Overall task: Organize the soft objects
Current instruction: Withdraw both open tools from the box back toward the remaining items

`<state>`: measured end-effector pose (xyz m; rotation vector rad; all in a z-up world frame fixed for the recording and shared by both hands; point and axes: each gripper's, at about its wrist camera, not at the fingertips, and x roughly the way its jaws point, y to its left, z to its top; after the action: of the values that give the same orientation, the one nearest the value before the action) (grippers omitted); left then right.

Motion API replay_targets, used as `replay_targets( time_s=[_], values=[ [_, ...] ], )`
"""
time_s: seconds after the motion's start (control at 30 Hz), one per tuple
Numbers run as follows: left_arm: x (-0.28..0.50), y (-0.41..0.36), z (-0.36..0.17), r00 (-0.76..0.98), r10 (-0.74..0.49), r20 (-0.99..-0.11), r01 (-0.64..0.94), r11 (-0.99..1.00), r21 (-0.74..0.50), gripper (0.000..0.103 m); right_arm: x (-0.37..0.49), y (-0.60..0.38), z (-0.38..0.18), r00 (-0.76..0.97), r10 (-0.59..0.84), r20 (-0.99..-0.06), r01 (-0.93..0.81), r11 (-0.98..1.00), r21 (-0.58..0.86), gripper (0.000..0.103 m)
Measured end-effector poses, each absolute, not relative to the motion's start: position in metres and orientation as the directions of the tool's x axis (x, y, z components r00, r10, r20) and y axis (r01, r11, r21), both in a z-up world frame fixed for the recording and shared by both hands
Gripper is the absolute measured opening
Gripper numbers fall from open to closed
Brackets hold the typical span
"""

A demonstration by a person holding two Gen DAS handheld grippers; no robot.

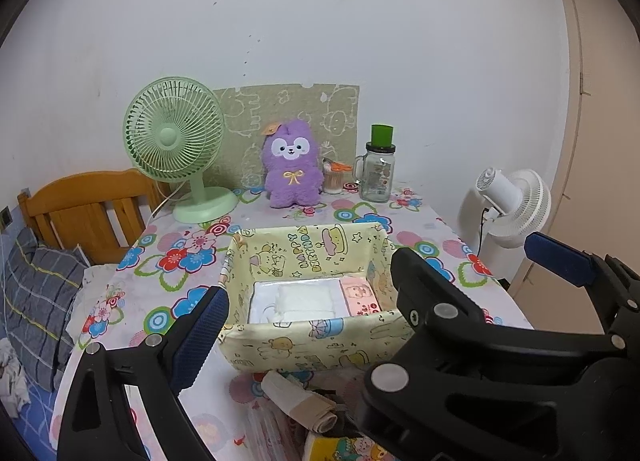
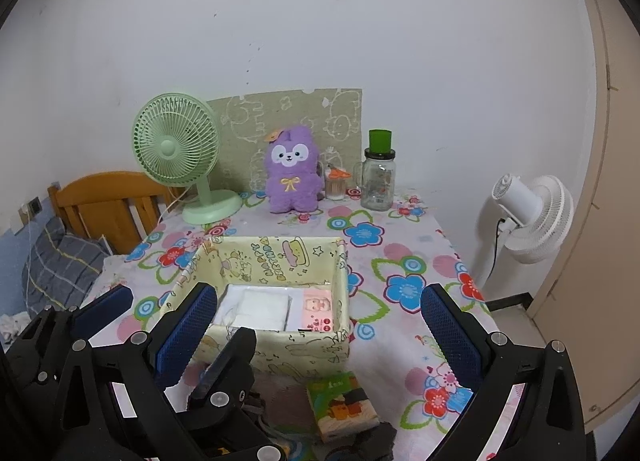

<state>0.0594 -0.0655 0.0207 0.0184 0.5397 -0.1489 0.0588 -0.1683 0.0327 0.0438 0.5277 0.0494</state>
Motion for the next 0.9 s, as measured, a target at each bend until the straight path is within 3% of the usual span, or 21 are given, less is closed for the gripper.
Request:
replay_targets(
  time_s=[0.9],
  values=[
    [0.026, -0.076, -0.015, 0.835, -0.152, -0.529, 0.157, 0.987, -0.036, 0.097, 0.024, -0.177, -0.004, 0.847, 0.056, -0.529, -0.038, 0.998, 0.046, 0.103]
  ],
)
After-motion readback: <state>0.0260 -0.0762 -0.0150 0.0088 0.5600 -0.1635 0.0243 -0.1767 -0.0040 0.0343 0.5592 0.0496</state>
